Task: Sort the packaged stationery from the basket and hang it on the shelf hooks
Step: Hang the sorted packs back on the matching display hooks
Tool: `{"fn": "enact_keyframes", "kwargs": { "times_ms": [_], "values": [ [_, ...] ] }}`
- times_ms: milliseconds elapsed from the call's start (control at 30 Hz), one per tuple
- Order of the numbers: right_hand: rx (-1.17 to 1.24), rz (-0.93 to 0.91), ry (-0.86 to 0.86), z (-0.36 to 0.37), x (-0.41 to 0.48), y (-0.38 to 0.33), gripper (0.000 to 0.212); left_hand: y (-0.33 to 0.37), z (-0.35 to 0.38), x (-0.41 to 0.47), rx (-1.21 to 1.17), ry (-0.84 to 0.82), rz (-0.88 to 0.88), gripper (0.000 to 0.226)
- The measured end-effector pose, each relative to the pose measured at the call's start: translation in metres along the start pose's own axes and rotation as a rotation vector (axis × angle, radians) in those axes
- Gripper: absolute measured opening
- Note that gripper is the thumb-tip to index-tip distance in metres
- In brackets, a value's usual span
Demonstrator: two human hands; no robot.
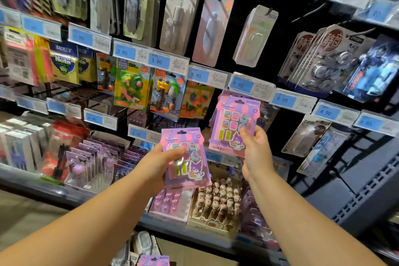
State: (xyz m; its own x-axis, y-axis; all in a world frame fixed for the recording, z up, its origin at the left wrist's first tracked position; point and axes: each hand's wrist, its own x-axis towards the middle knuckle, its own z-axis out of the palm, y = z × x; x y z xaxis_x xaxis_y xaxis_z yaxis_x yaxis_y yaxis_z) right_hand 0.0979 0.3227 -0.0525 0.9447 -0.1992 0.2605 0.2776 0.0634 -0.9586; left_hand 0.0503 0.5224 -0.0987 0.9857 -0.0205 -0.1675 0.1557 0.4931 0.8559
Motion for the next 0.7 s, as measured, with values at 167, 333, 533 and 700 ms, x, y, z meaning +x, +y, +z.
{"fn": "enact_keyframes", "kwargs": {
  "times_ms": [167, 333, 533, 700],
  "values": [
    [-0.023, -0.019, 0.048, -0.003, 0.013, 0.002, 0.013, 0.004, 0.001, 0.001, 0.021, 0.015, 0.022, 0.028],
    [-0.028, -0.017, 0.055, 0.001, 0.022, 0.003, 0.018, 0.005, 0.002, 0.004, 0.006, 0.011, 0.042, 0.025],
    [-0.082, 0.034, 0.156, 0.007, 0.035, 0.014, 0.028, 0.004, 0.003, 0.008, 0.003, 0.018, 0.054, 0.022],
    [-0.099, 0.164, 0.267, 0.007, 0.047, 0.022, 0.044, 0.004, 0.005, 0.01, -0.002, 0.017, 0.052, 0.027]
  ]
}}
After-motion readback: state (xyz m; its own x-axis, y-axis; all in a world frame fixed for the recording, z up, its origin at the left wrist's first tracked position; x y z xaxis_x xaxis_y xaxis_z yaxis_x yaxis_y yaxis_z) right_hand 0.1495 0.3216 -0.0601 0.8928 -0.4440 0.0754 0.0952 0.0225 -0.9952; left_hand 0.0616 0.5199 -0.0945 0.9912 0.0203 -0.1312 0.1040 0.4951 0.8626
